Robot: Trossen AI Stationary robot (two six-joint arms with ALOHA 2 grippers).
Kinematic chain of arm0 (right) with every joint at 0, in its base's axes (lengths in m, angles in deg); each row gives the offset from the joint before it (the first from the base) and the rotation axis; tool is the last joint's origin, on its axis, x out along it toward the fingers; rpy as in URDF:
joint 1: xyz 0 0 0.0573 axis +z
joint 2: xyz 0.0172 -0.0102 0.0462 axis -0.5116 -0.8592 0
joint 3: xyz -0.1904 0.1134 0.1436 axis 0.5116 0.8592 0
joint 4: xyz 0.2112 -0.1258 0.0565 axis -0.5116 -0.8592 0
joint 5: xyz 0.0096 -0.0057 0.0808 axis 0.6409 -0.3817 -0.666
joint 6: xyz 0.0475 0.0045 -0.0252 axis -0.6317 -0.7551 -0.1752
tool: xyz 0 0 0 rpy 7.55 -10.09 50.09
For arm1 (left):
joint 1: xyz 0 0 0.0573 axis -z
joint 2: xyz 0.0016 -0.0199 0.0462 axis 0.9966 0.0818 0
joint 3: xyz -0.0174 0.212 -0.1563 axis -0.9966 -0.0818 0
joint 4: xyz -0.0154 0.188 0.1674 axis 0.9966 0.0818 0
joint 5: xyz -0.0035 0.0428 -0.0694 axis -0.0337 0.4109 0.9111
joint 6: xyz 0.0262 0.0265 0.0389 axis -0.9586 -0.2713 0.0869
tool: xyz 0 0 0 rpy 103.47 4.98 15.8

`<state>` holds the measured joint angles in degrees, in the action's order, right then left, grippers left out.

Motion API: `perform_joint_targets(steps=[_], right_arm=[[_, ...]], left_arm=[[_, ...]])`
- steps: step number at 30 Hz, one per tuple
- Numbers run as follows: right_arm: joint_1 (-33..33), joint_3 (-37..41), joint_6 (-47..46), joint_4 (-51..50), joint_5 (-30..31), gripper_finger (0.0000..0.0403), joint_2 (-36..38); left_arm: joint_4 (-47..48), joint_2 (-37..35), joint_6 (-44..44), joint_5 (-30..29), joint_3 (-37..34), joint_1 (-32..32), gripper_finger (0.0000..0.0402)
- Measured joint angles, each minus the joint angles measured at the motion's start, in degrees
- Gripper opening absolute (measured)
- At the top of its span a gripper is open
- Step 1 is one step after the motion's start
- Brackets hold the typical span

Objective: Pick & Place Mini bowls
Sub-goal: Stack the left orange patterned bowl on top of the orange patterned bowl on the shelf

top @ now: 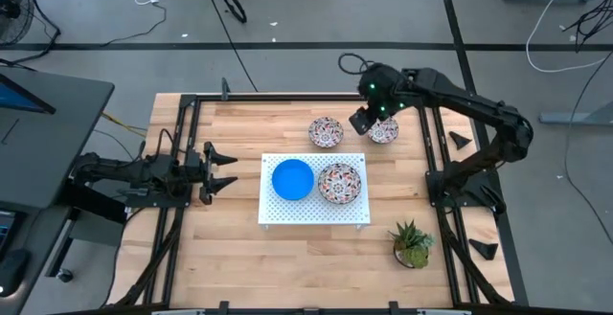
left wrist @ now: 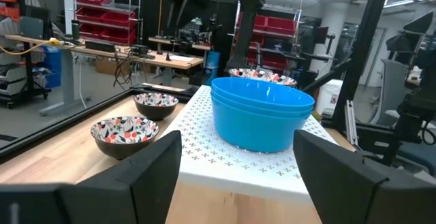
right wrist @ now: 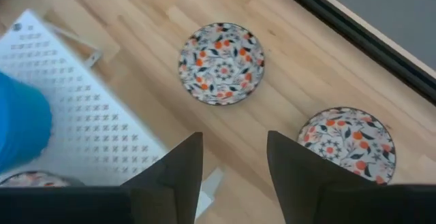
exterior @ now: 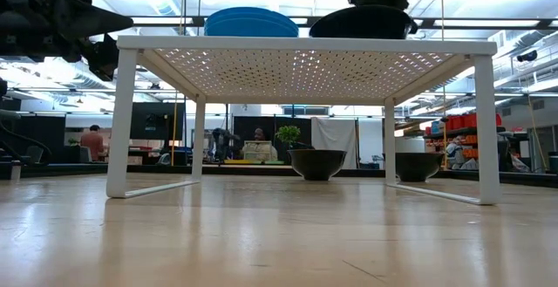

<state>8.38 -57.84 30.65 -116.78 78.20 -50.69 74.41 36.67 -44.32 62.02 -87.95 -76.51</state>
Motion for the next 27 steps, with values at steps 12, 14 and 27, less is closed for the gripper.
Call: perform_joint_targets(steps=[12,14,27], right_arm=[[-7.48,-13.43,-0.76,-9.19,-0.37,0.0164,-11.82],[-8.02,-16.98,-0.86,-11.81,-0.36,0.0165,-14.66],[-8.28,-30.56,-0.92,-18.24,-1.38,0.0229,-29.34]], left_arm=[[-0.06,-0.01,0.02,0.01,0.0,0.0,0.0288],[-0.04,0.0,0.01,0.01,0.0,0.0,0.0288],[-0.04,0.0,-0.01,0.02,0.0,0.0,0.0288]])
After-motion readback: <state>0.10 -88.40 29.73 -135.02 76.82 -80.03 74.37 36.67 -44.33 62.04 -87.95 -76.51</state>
